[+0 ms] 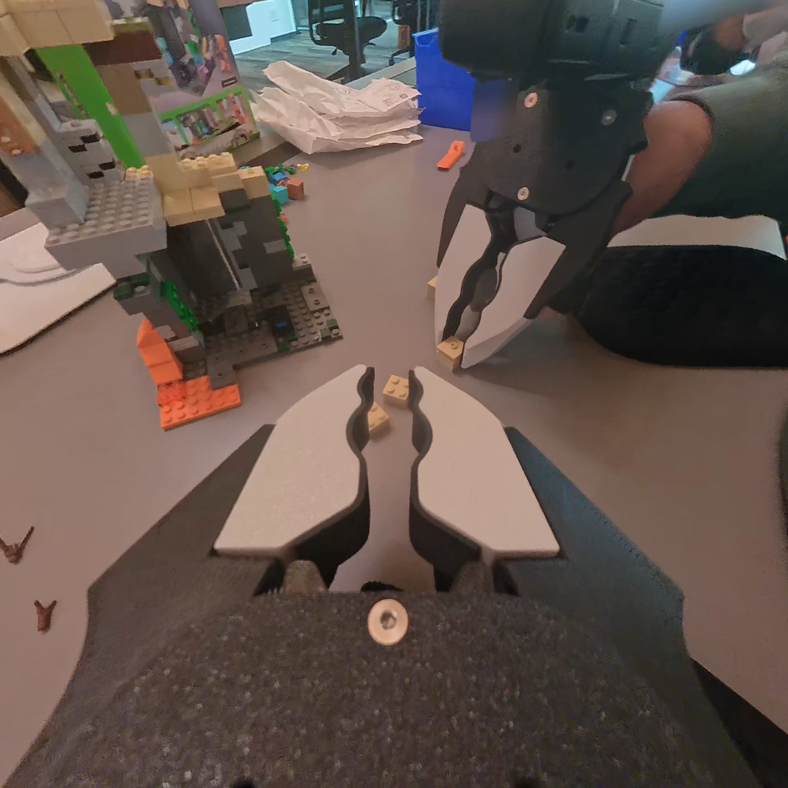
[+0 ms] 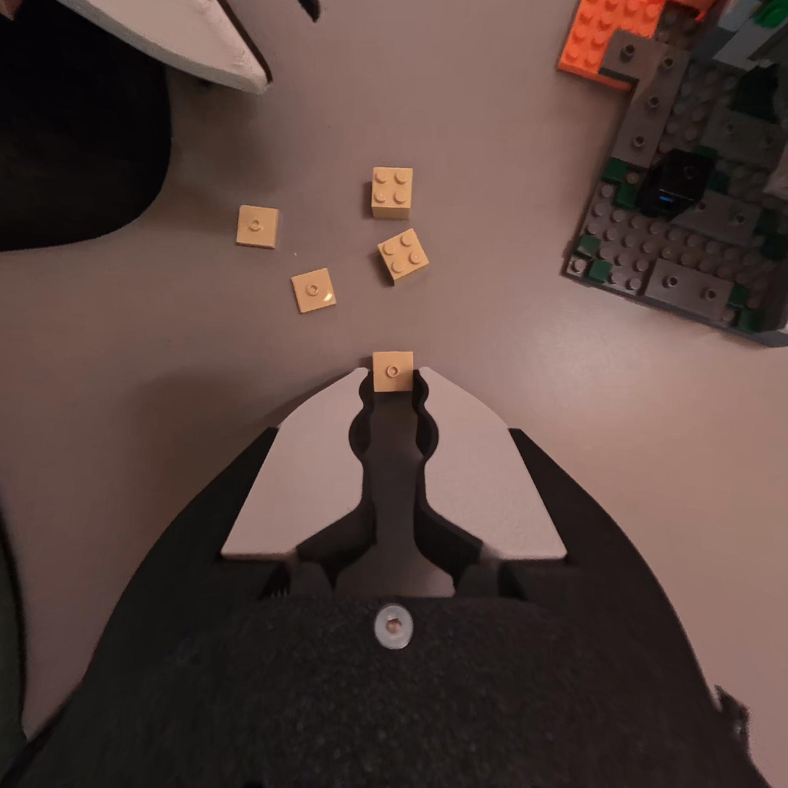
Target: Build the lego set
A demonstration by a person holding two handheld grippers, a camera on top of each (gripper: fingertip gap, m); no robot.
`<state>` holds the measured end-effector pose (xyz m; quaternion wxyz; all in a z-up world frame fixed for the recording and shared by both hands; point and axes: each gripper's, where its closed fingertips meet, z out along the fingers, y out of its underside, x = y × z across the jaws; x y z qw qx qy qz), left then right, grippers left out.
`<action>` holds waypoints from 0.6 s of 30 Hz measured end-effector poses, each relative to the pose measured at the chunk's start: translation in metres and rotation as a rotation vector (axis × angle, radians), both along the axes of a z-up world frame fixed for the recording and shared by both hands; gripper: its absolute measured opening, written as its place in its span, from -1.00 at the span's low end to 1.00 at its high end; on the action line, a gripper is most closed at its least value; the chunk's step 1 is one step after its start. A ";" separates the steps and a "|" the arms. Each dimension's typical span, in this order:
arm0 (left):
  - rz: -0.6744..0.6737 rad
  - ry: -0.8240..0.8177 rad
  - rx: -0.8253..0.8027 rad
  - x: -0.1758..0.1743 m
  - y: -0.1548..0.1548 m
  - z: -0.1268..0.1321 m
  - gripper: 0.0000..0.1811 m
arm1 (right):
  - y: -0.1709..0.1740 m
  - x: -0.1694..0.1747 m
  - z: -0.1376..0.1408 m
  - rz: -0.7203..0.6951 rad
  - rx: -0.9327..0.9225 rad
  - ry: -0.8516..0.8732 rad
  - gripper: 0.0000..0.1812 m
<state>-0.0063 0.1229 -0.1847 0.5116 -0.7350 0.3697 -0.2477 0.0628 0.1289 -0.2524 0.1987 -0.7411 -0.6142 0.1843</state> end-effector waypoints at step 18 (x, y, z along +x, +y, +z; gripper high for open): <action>-0.518 0.267 0.636 0.086 -0.086 0.038 -0.54 | -0.102 0.004 0.101 0.338 -0.716 0.301 -0.82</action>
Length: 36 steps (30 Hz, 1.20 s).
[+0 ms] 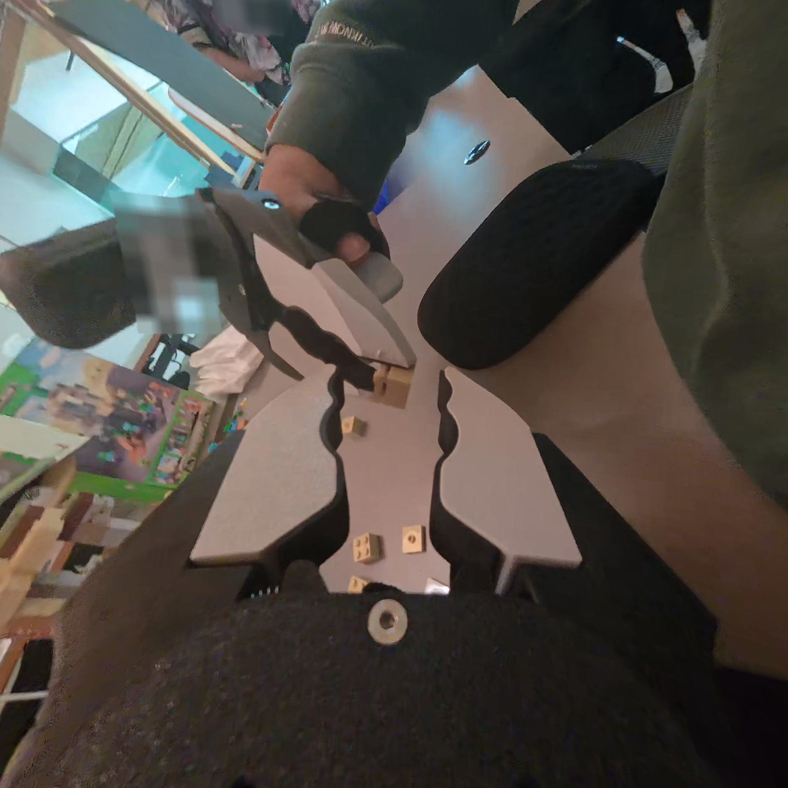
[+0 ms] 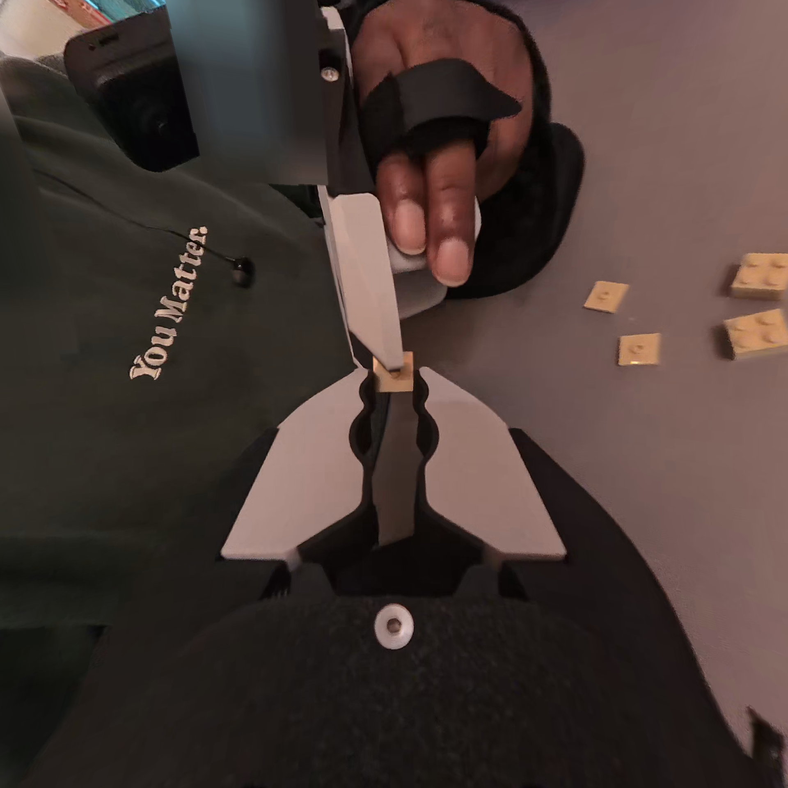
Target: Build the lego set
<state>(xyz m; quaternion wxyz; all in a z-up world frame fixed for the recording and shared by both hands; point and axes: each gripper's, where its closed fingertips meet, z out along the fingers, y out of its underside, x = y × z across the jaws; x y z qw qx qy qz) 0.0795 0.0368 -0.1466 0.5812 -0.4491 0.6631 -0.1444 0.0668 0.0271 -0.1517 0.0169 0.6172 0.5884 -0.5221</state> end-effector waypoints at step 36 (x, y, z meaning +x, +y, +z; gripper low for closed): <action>-0.006 -0.041 -0.247 0.044 0.000 0.020 -0.83 | 0.001 0.041 0.043 -0.412 0.949 0.464 -0.77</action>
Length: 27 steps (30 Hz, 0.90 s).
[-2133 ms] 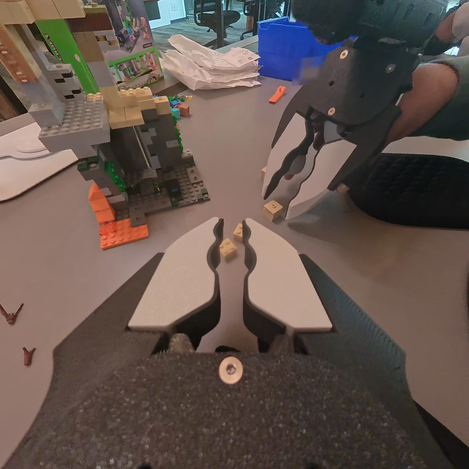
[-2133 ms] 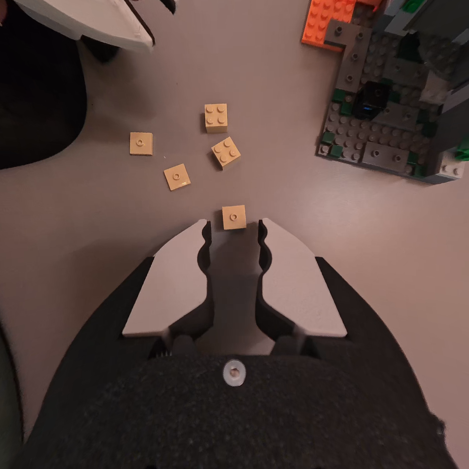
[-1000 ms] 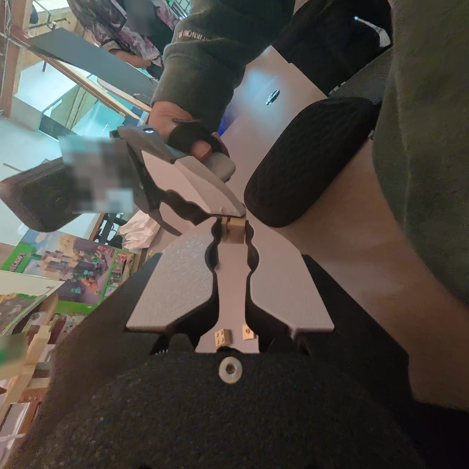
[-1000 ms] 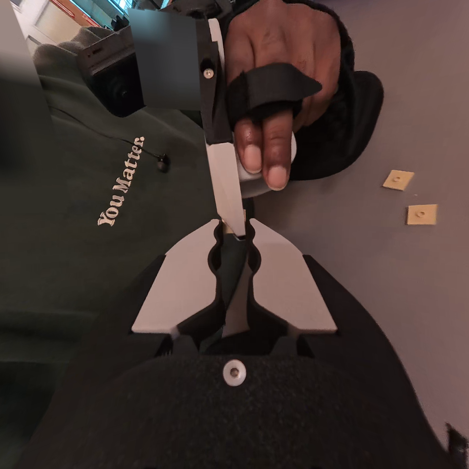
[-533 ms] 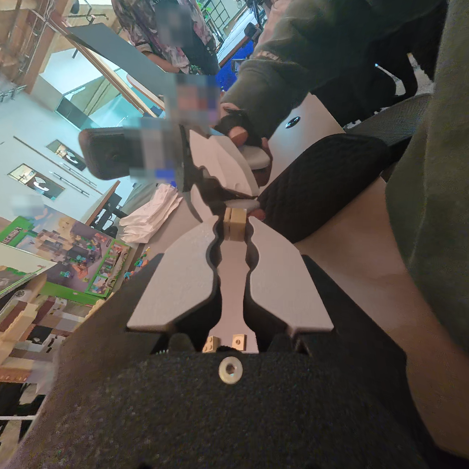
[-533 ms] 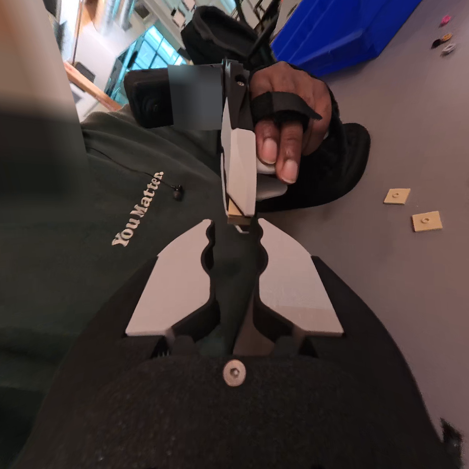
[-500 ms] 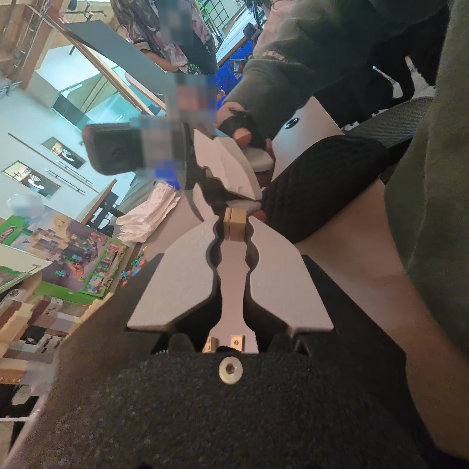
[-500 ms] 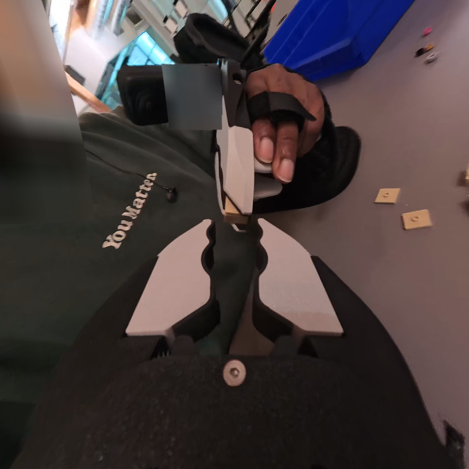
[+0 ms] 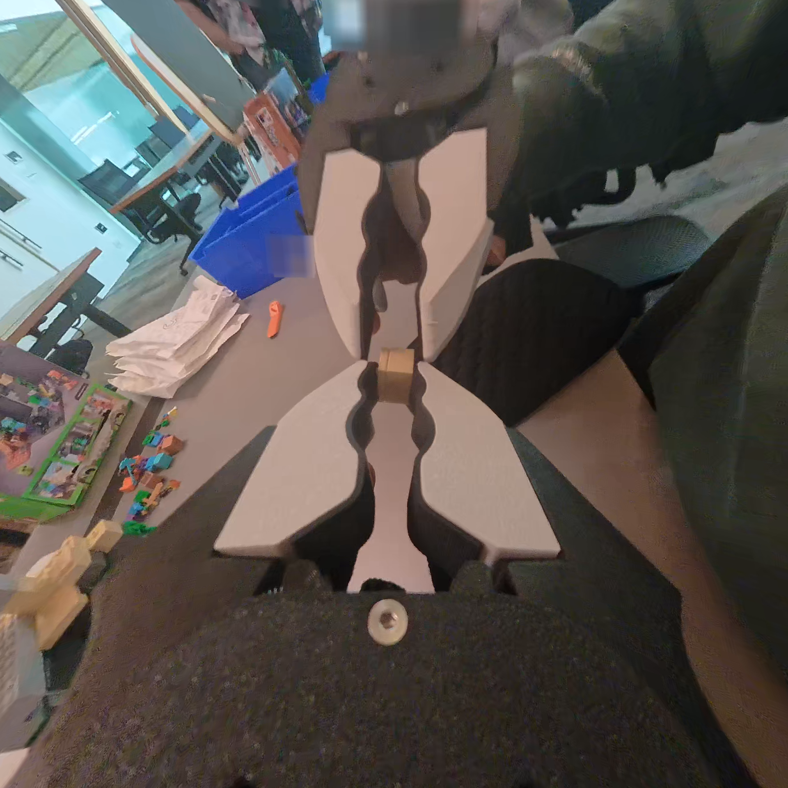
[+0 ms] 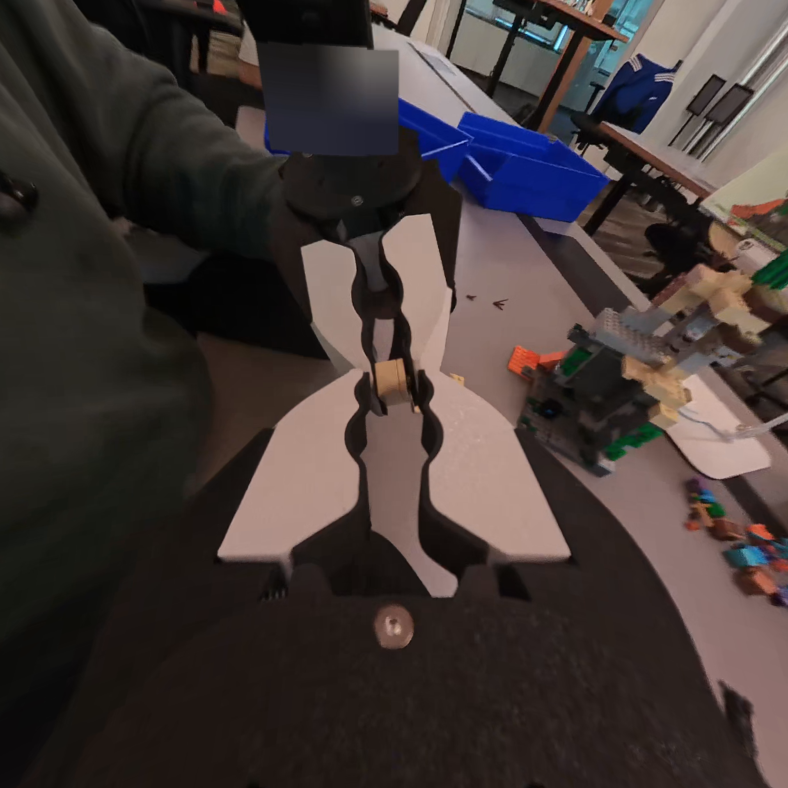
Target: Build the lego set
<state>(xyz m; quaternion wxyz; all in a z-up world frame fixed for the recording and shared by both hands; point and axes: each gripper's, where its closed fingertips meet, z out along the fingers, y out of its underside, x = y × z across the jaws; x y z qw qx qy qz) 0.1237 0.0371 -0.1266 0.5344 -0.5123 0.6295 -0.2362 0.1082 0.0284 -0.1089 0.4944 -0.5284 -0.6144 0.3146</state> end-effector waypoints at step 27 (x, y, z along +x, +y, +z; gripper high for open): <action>-0.016 -0.038 0.041 0.000 -0.027 0.006 -0.84 | -0.012 0.024 0.001 -0.062 -0.150 0.013 -0.74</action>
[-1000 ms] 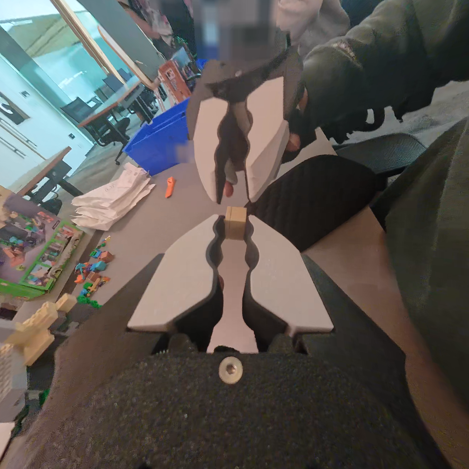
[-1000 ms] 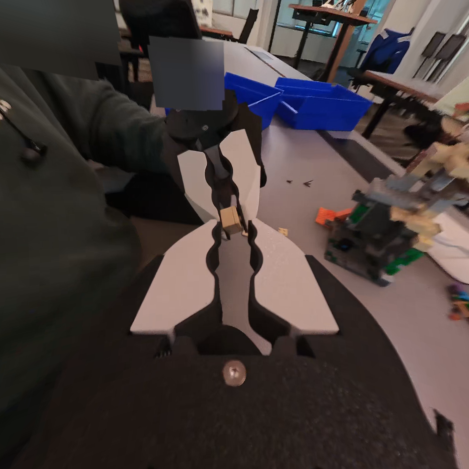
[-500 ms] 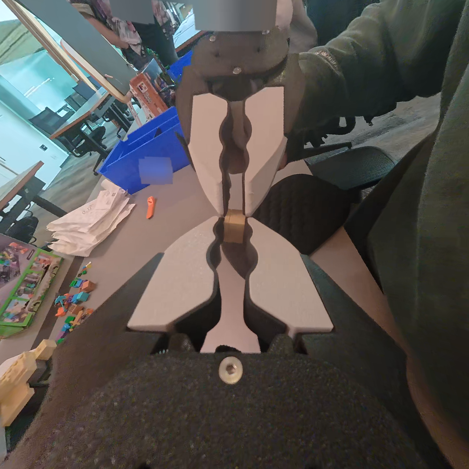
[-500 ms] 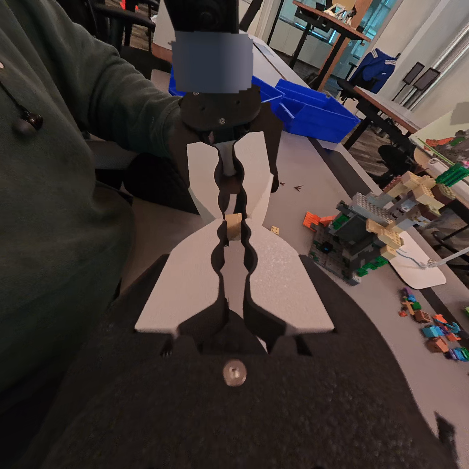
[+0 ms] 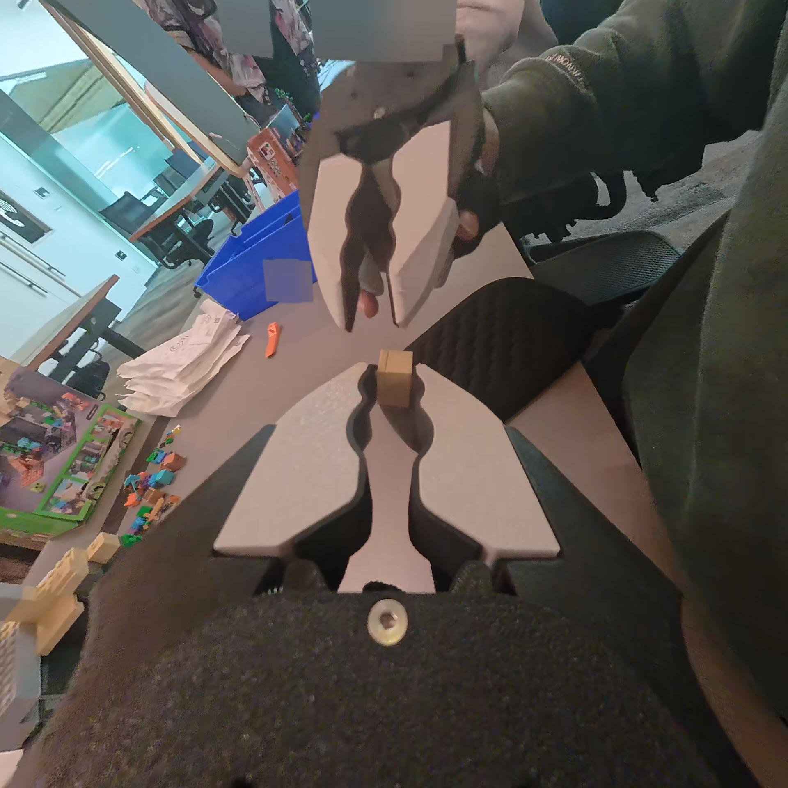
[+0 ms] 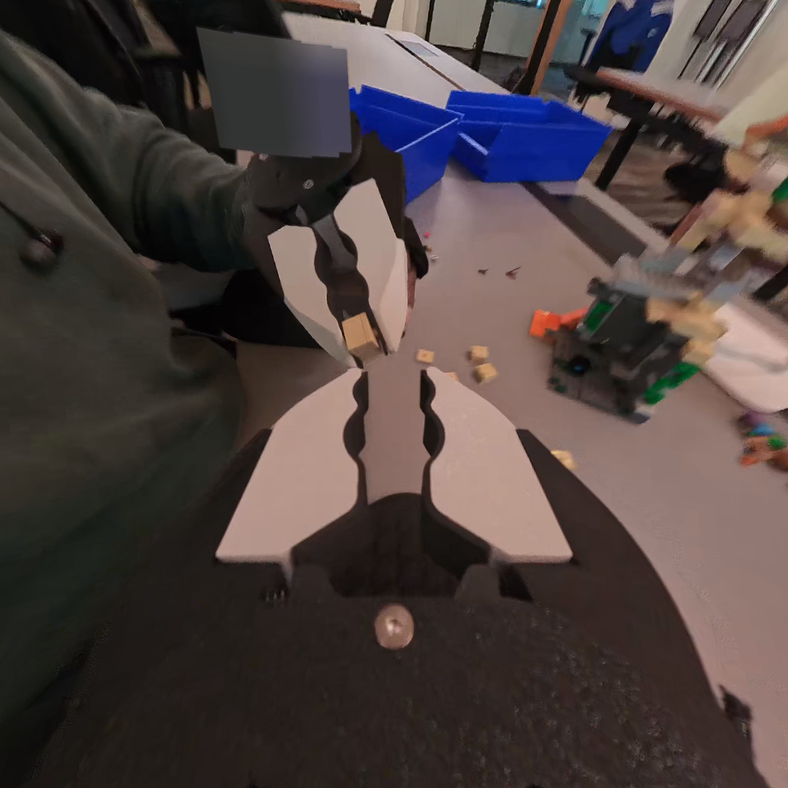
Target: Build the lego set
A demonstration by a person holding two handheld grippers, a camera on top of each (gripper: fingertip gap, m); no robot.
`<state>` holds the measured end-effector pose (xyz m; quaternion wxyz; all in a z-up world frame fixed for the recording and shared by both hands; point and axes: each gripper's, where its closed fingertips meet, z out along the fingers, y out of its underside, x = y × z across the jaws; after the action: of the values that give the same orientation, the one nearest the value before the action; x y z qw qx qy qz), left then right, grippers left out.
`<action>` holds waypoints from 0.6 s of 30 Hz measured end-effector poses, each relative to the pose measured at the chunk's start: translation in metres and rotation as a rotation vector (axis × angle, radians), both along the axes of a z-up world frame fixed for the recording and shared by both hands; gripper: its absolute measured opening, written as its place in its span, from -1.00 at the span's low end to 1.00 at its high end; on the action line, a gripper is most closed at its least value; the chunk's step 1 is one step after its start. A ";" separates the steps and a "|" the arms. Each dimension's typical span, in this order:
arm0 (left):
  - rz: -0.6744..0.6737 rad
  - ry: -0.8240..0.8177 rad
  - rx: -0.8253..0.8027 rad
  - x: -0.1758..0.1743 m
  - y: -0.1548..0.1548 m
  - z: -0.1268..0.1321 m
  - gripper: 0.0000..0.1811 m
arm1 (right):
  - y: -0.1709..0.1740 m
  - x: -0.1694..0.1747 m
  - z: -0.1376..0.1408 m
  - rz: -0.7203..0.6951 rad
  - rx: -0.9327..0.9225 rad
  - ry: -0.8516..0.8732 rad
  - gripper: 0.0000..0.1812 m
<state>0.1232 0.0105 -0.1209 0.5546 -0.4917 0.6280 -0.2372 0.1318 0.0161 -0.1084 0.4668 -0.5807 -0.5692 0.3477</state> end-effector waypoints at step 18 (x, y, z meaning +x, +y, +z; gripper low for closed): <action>-0.089 0.050 0.108 0.023 -0.024 -0.007 -0.84 | -0.044 -0.012 -0.021 0.289 -0.806 0.179 -0.78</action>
<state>0.1459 -0.0133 -0.1275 0.5533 -0.4386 0.6747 -0.2150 0.1199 -0.0281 -0.1294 0.1973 -0.5984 -0.4207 0.6527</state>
